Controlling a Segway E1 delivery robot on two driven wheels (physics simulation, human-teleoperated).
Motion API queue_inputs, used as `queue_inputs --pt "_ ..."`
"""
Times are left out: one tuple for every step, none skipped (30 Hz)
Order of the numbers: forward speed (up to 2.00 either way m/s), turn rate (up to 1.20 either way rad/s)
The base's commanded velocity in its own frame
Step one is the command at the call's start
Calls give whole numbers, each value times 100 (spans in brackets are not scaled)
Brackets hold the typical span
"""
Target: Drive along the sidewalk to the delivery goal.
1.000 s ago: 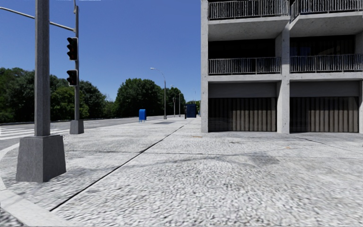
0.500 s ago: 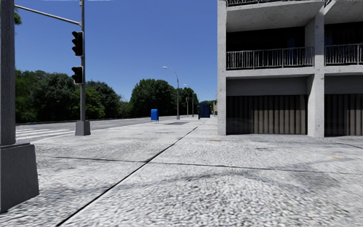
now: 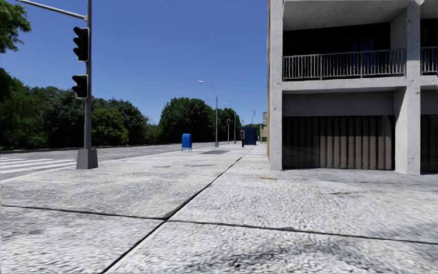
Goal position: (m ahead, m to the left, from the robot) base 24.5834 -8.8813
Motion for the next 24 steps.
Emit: queue_inputs --pt "153 0" --pt "153 0" --pt "153 0" --pt "153 0" --pt "153 0" --pt "153 0" --pt "153 0" --pt "153 0" --pt "153 0" --pt "153 0" --pt "153 0" --pt "153 0" --pt "153 0" --pt "153 0" --pt "153 0" --pt "153 0" --pt "153 0" --pt "153 0" --pt "153 0" --pt "153 0" --pt "153 0" --pt "153 0" --pt "153 0" --pt "153 0"
